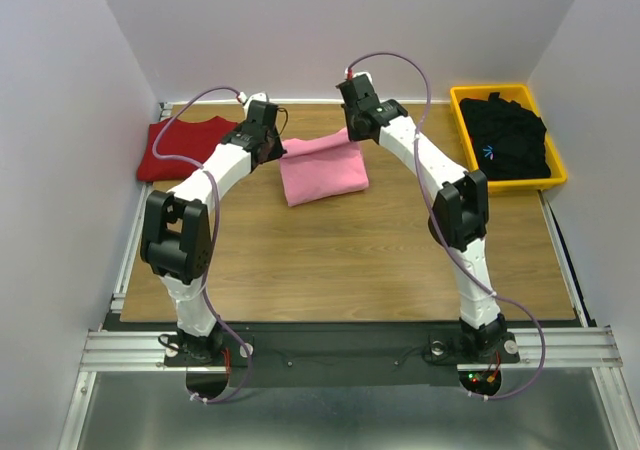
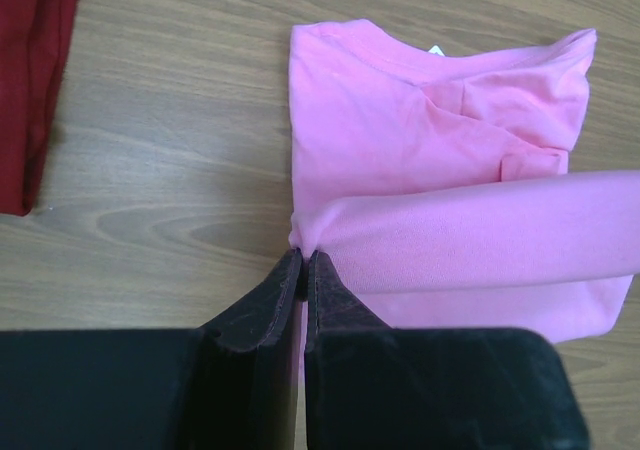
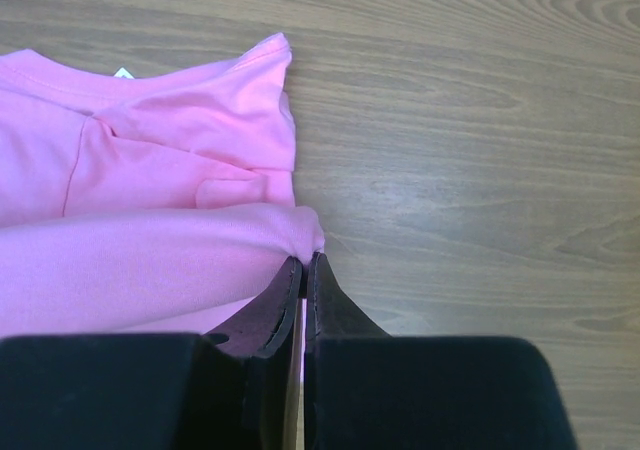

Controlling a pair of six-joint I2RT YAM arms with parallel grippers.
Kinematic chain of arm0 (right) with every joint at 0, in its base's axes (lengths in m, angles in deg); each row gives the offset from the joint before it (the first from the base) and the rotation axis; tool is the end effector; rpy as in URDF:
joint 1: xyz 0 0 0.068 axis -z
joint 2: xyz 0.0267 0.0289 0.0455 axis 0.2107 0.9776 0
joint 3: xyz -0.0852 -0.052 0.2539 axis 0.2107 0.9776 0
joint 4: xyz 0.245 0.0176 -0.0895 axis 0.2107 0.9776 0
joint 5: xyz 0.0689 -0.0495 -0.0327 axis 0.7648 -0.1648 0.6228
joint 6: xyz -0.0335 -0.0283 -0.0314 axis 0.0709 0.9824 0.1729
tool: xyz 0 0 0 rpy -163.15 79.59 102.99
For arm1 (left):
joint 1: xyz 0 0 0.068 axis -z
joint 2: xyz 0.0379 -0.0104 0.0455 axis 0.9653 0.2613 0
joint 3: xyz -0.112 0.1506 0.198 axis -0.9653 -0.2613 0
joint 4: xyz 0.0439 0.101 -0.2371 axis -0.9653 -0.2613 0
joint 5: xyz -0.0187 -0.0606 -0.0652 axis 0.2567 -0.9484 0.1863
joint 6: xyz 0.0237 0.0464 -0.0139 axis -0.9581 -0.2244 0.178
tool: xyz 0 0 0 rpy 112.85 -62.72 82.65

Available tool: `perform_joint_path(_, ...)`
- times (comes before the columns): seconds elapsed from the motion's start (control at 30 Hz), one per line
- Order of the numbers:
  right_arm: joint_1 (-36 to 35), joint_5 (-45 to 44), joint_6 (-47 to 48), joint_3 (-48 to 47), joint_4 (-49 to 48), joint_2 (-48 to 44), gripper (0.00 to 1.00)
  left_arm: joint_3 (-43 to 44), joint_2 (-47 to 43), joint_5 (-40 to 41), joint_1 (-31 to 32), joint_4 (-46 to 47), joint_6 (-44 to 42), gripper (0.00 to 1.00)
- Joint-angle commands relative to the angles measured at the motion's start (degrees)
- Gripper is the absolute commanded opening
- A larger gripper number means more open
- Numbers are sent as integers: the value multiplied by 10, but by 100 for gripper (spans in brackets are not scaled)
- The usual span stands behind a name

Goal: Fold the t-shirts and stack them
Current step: Fold the tshirt

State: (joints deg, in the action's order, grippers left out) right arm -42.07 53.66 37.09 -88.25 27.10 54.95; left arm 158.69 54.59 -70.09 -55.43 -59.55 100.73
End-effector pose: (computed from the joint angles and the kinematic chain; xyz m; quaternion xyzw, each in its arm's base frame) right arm 0.4471 0.2408 0.2974 -0.0749 0.9056 -0.0481 0.4148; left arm 0.3988 -0.1344 0.2827 -0.0830 0.8798 -0.1080 0.4555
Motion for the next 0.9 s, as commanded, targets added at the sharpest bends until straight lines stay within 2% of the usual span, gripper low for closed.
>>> perform_joint_path(0.0,13,-36,10,-18,-47,12,2,34,5,21,-11,19,-25,0)
perform_joint_path(0.67,29,-38,-4,8,-120,58,2,46,72,21,-16,87,-37,0)
perform_joint_path(0.87,33,-35,-5,19,-138,67,7,39,74,28,-20,95,-34,0)
